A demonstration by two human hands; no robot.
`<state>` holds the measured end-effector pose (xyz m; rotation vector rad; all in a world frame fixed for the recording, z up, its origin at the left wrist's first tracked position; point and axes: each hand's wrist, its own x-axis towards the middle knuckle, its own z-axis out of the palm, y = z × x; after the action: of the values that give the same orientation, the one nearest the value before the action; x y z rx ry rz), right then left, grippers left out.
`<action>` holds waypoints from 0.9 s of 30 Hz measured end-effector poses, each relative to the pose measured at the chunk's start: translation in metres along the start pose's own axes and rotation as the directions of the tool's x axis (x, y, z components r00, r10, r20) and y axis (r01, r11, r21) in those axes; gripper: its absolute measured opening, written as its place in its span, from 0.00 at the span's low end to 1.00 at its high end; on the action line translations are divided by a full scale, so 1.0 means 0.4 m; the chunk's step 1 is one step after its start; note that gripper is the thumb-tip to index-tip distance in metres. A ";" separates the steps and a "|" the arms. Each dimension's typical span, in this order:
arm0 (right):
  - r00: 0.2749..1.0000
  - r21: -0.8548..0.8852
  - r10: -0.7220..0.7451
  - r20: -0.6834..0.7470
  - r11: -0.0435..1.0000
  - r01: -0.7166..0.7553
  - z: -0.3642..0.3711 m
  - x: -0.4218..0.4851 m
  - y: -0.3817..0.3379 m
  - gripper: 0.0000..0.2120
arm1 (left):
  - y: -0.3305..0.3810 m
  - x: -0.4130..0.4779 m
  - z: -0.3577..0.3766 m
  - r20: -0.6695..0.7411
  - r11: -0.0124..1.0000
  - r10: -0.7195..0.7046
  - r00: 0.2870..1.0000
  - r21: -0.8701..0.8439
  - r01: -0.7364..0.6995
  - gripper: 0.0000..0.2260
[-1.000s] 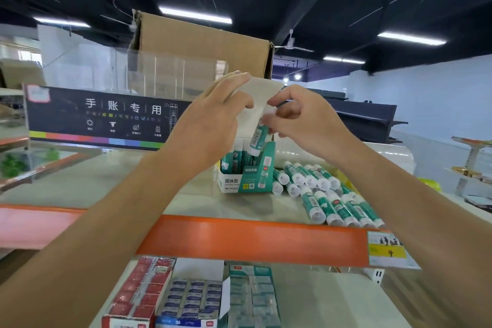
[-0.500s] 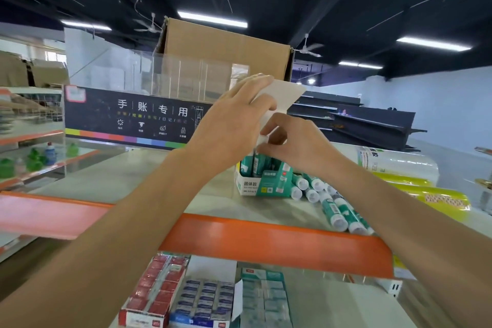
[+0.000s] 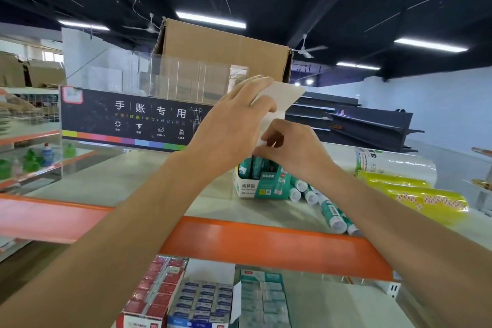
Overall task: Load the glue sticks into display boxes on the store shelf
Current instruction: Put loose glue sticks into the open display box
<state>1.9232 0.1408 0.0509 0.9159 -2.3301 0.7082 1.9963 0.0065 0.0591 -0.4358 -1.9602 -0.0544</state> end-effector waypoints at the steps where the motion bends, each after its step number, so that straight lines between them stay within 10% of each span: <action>1: 1.000 0.000 0.007 0.003 1.000 -0.007 0.002 -0.001 -0.001 0.13 | 0.001 0.000 0.000 -0.005 1.000 0.002 1.000 -0.007 -0.002 0.12; 27: 0.994 -0.086 -0.110 0.012 0.990 0.111 -0.072 -0.047 0.021 0.14 | 0.012 -0.007 -0.004 0.002 1.000 -0.011 1.000 -0.008 0.011 0.12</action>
<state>1.9368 0.1727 0.0573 1.0010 -2.2774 0.5545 2.0005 0.0098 0.0564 -0.4310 -1.9653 -0.0685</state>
